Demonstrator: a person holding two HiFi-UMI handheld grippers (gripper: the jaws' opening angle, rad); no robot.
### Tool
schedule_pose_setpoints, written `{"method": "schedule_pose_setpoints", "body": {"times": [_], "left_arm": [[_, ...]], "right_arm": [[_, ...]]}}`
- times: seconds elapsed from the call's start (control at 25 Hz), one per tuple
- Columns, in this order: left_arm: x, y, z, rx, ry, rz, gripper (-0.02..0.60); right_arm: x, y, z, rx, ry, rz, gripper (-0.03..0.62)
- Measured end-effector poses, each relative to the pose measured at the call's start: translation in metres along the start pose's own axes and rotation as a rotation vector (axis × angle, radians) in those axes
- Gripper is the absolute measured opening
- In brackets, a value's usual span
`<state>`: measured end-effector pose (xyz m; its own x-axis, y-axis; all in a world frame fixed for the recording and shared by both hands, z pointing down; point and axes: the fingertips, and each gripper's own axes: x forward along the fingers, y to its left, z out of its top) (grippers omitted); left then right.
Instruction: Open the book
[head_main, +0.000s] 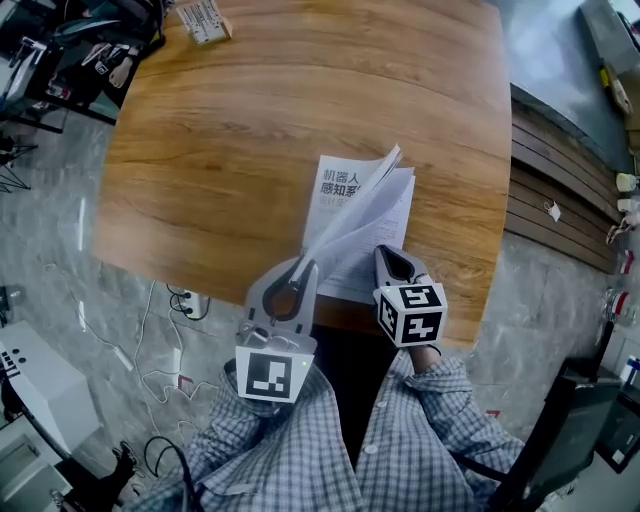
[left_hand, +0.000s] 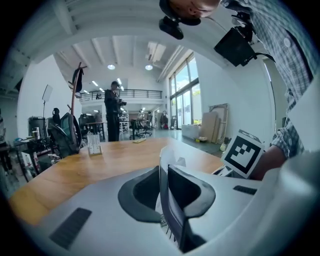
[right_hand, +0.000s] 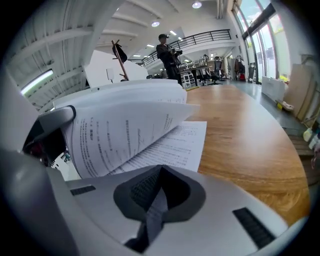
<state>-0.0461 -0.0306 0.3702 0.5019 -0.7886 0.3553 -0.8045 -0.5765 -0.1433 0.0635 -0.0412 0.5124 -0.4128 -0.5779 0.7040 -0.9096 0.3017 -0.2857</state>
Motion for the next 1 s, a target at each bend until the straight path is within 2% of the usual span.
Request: {"method": "schedule_pose_setpoints", "body": {"times": [0.12, 0.2, 0.48, 0.64, 0.8, 0.88, 1.0], "left_arm": [[-0.007, 0.02, -0.005, -0.183, -0.02, 0.092, 0.04], [-0.01, 0.033, -0.011, -0.235, -0.011, 0.13, 0.04], [-0.024, 0.068, -0.029, -0.213, 0.028, 0.21, 0.046], [-0.03, 0.079, -0.038, -0.239, 0.039, 0.251, 0.048], [-0.036, 0.092, -0.049, -0.22, 0.062, 0.277, 0.052], [-0.038, 0.097, -0.054, -0.236, 0.071, 0.292, 0.052], [-0.044, 0.107, -0.068, -0.308, 0.085, 0.332, 0.052]], "right_arm": [[0.002, 0.003, -0.003, -0.055, 0.016, -0.02, 0.02], [0.003, 0.004, -0.003, -0.075, 0.017, -0.029, 0.02], [0.002, 0.006, -0.003, -0.143, -0.003, -0.056, 0.02], [0.002, 0.004, -0.004, -0.15, -0.005, -0.06, 0.02], [0.004, 0.005, -0.005, -0.156, -0.007, -0.061, 0.02], [0.004, 0.004, -0.004, -0.162, -0.008, -0.064, 0.02], [0.004, 0.004, -0.004, -0.161, -0.008, -0.064, 0.02]]}}
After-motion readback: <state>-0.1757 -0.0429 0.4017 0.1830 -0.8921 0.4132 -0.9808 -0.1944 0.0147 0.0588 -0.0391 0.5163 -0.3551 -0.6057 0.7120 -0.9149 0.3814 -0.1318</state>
